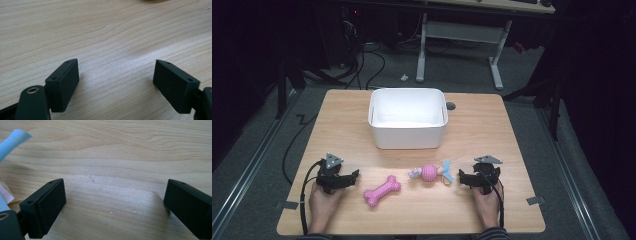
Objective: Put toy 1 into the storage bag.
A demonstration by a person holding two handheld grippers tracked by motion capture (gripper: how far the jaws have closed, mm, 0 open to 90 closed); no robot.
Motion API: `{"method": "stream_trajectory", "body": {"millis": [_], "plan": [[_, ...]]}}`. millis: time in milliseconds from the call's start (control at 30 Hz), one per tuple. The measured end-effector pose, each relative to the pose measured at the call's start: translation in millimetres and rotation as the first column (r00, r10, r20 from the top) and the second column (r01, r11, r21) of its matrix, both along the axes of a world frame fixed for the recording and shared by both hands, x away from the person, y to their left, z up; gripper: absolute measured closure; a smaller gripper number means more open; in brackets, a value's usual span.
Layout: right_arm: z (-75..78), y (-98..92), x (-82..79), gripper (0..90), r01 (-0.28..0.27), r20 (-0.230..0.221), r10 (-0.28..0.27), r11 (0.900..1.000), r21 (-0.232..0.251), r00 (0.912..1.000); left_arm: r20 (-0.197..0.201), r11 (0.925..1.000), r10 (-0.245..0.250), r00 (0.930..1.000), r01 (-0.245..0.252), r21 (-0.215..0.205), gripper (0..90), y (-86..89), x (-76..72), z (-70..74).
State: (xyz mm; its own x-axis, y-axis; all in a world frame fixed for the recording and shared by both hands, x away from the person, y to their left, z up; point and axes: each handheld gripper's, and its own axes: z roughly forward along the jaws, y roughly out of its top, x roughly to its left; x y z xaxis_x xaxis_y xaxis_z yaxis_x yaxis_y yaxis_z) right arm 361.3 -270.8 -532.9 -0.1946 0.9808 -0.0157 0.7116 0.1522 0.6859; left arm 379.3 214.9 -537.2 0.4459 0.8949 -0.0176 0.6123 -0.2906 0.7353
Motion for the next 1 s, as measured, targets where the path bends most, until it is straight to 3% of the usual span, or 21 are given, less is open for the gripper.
{"method": "stream_trajectory", "body": {"millis": [533,1000], "plan": [[0.2,0.0,-0.8,6.3,-0.011,0.008,0.011,1.0,-0.004,0.9999,0.003,1.0,-0.008,1.0,0.008,0.001,22.3,0.9,0.2,0.2],[0.6,1.0,-1.9,10.3,-0.023,0.016,0.023,1.0,0.0,0.9996,-0.017,0.9986,-0.023,0.9996,0.023,-0.047,26.0,7.0,-2.7,3.1]]}}
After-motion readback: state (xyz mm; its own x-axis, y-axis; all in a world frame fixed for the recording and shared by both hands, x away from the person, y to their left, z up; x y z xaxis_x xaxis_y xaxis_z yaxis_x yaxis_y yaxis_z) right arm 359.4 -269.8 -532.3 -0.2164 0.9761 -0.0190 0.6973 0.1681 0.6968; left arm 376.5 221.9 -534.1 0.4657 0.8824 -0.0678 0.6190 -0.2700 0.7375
